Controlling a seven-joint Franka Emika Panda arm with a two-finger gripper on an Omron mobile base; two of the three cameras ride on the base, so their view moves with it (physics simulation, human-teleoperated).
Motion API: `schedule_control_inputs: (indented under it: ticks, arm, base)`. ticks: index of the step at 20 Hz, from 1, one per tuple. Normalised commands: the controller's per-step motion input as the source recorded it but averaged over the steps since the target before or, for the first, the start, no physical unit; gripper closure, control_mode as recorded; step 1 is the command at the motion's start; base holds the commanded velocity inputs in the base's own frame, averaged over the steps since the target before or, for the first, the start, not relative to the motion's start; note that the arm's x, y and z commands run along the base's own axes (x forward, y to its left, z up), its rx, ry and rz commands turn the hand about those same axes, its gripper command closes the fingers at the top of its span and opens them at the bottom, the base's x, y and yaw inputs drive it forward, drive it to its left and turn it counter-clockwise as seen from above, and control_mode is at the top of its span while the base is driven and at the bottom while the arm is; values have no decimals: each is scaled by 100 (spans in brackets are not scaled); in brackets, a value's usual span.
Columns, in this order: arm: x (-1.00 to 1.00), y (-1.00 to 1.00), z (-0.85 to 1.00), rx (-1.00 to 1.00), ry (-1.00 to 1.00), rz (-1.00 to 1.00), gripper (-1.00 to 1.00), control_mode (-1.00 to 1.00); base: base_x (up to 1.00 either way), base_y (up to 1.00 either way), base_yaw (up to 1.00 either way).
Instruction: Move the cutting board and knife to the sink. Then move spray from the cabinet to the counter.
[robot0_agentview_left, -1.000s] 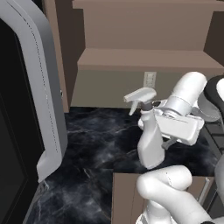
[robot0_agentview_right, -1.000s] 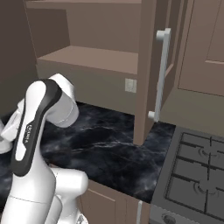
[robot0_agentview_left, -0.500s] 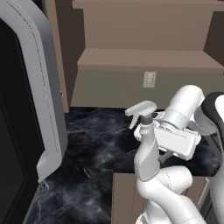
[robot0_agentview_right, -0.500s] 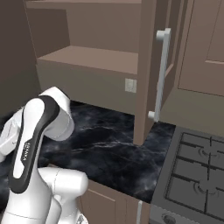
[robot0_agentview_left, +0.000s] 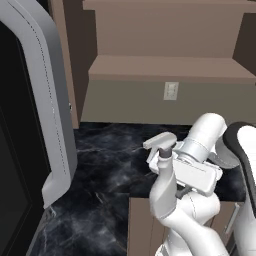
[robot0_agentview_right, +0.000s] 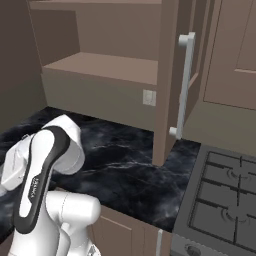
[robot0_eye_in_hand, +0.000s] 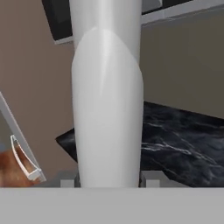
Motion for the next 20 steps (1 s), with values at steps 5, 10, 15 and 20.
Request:
schedule_control_inputs:
  ticks: [5, 10, 15, 20]
  arm:
    - [7, 18, -31, 0, 0, 10, 100, -100]
    - [3, 27, -28, 0, 0, 8, 100, -100]
    - [14, 26, -24, 0, 0, 1, 100, -100]
    - [21, 14, -22, 3, 0, 0, 100, -100]
  base:
    - [0, 0, 0]
    - [0, 0, 0]
    - [0, 0, 0]
    - [0, 0, 0]
